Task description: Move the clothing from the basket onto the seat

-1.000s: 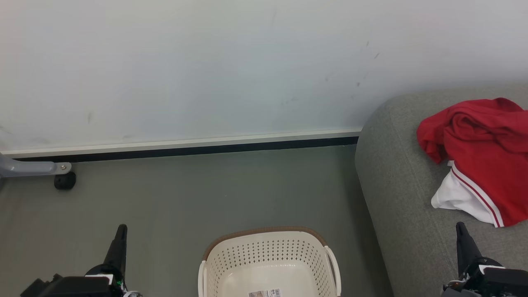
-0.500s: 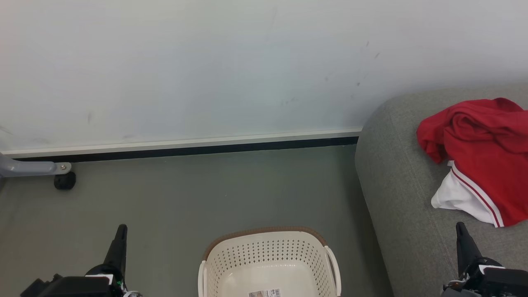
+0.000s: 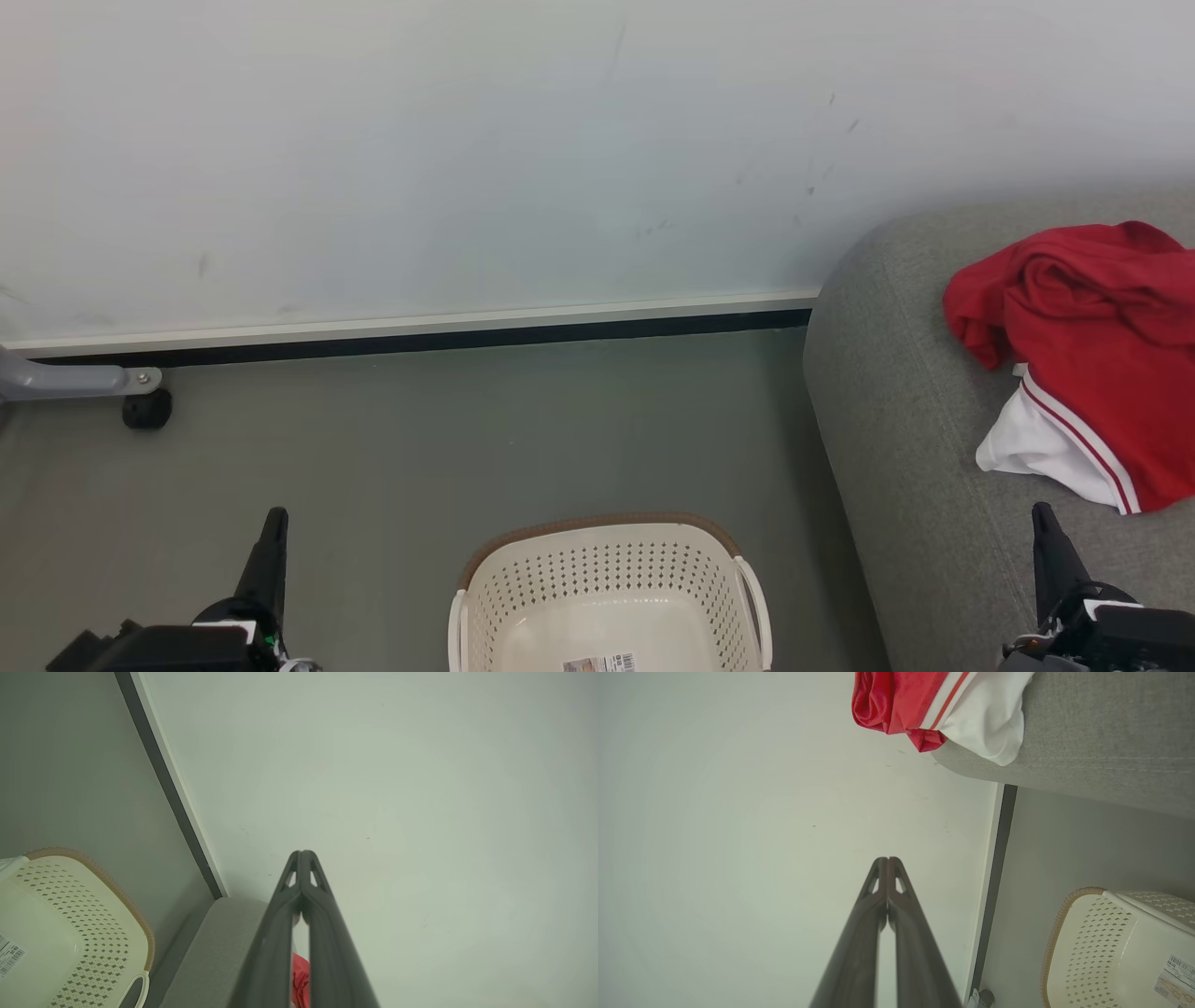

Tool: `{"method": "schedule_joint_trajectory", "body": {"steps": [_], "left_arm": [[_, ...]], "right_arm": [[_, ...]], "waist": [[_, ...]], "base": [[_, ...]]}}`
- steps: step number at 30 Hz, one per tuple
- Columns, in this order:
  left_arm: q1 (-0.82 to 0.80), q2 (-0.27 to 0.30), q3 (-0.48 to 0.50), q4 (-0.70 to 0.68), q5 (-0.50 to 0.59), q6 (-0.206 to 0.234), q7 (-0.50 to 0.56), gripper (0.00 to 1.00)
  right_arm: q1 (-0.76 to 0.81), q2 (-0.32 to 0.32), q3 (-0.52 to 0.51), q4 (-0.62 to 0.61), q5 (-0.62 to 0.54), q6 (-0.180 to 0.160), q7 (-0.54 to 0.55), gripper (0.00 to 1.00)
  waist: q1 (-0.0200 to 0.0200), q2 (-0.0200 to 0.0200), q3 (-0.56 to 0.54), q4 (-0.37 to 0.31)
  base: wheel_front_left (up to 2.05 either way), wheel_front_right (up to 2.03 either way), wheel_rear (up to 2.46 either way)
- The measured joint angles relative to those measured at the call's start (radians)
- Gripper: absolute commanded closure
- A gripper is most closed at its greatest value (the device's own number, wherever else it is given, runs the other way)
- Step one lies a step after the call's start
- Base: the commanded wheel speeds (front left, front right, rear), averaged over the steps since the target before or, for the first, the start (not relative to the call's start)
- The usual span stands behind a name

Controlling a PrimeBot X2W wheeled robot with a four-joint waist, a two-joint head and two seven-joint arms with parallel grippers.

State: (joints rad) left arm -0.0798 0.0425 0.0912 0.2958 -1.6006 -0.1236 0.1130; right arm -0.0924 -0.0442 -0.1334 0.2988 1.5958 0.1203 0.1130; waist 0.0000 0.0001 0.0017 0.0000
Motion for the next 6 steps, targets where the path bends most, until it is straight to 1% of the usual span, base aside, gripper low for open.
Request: {"method": "schedule_joint_trajectory", "body": {"steps": [6], "left_arm": [[0.000,0.000,0.000,0.000,0.000,0.000,0.000,1.00]], "right_arm": [[0.000,0.000,0.000,0.000,0.000,0.000,0.000,1.00]], "waist": [[0.0000,0.0000,0.000,0.000]], "base": [[0.00,0.00,0.00]]}}
